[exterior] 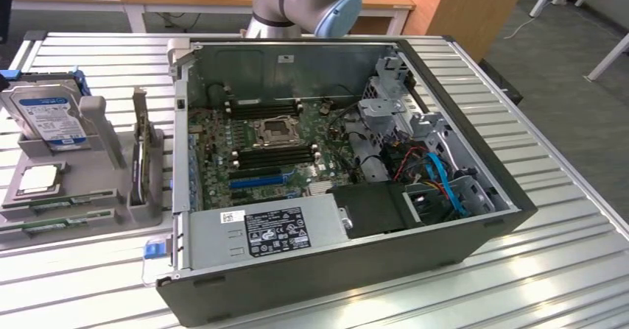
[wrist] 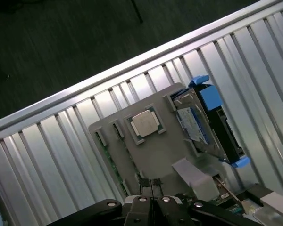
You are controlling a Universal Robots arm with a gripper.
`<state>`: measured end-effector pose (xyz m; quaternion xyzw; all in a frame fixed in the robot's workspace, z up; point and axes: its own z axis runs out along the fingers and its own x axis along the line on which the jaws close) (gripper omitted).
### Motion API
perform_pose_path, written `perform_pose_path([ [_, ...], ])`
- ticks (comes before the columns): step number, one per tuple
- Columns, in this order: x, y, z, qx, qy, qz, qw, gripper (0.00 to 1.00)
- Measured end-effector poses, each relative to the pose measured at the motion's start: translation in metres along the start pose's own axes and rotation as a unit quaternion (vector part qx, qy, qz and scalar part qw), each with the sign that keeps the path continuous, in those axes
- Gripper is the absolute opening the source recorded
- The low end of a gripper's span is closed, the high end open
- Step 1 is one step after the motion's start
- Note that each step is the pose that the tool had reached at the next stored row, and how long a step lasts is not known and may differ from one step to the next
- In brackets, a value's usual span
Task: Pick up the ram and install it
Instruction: 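Pick up the ram and move it above insertion slot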
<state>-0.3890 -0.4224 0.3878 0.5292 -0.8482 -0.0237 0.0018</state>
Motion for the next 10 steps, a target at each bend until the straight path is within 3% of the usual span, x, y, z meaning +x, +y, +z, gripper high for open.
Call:
perform_pose_path([
  [5,0.0,0.0001,0.0,-0.0008,0.0019,-0.04,0.9992,0.1],
  [10,0.0001,0.0002,-0.0001,-0.0016,0.0038,-0.081,0.9967,0.1],
])
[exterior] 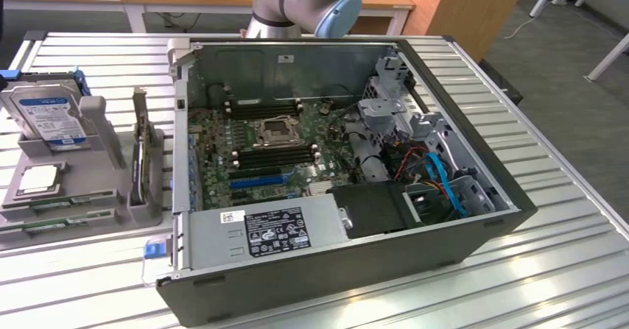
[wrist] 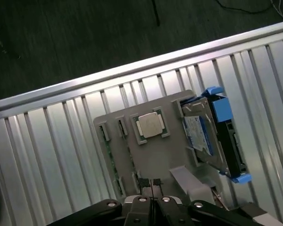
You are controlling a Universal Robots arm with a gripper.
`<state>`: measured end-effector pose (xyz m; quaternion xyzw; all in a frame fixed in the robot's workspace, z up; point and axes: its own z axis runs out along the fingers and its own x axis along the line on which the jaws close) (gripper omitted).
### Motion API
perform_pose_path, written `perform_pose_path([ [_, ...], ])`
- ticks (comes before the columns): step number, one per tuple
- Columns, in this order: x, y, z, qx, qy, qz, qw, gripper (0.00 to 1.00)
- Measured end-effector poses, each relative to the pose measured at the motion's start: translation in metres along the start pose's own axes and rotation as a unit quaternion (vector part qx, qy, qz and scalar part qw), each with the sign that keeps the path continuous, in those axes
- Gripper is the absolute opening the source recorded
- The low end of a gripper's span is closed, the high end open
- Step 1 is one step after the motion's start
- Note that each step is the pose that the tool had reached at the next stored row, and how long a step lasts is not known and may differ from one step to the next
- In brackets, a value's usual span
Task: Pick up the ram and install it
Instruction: 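Pick up the ram and move it above insertion slot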
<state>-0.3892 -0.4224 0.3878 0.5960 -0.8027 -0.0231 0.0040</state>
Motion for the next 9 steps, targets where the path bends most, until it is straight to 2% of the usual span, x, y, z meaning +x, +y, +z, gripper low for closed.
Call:
perform_pose_path([
  [4,0.0,0.0,0.0,-0.0006,0.0015,-0.033,0.9995,0.1],
  [9,0.0,0.0,0.0,-0.0015,0.0031,-0.071,0.9974,0.1],
])
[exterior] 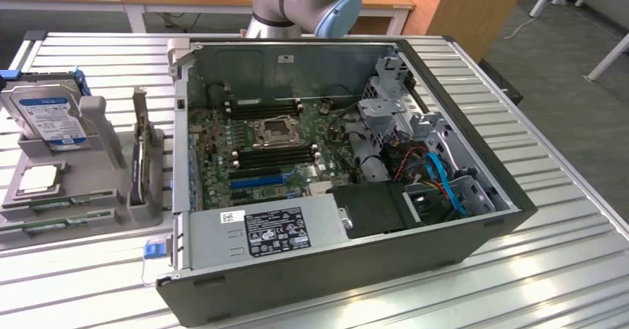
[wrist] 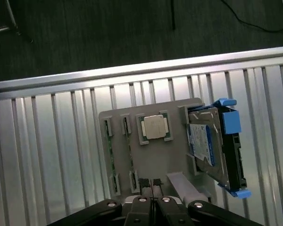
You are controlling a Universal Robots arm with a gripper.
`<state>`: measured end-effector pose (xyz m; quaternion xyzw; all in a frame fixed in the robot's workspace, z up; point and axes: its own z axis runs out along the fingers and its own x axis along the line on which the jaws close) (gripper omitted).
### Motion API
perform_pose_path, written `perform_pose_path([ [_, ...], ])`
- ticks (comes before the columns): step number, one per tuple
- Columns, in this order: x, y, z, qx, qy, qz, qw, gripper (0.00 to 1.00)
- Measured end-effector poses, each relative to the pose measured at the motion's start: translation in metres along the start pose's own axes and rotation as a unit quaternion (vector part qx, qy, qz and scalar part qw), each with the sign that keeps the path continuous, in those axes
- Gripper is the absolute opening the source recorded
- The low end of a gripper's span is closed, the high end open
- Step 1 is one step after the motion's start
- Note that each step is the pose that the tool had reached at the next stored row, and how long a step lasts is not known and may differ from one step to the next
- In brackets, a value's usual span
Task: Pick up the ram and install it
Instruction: 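Pick up the ram and move it above insertion slot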
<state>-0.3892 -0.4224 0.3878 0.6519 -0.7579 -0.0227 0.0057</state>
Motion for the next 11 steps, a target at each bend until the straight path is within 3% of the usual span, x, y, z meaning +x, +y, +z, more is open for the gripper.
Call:
perform_pose_path([
  [6,0.0,0.0,0.0,0.0,0.0001,-0.002,1.0,0.1],
  [11,0.0,0.0,0.0001,-0.0005,0.0011,-0.027,0.9996,0.1],
])
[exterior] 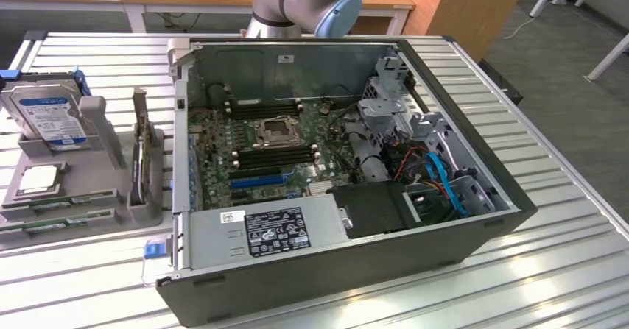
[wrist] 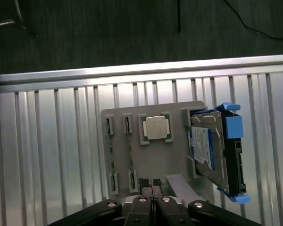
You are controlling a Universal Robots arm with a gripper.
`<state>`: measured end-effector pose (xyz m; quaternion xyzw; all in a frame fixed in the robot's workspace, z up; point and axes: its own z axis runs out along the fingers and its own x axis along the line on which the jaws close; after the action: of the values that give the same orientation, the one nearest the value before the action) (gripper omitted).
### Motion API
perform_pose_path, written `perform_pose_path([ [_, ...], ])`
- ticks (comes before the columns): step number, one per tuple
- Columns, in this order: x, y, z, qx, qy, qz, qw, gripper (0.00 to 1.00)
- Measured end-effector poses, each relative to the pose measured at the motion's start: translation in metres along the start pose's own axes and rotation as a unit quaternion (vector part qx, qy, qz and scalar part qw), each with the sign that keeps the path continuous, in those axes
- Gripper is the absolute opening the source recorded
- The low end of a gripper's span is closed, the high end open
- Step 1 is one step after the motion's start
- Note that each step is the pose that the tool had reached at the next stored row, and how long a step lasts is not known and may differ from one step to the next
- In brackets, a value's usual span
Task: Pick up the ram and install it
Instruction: 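Pick up the ram and move it above insertion slot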
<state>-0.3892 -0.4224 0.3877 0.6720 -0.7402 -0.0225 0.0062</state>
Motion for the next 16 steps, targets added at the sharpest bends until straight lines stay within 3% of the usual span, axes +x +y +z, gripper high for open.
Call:
perform_pose_path([
  [3,0.0,0.0,0.0,-0.0003,0.0005,-0.013,0.9999,0.1],
  [16,0.0,0.0,0.0,-0.0006,0.0011,-0.027,0.9996,0.1],
])
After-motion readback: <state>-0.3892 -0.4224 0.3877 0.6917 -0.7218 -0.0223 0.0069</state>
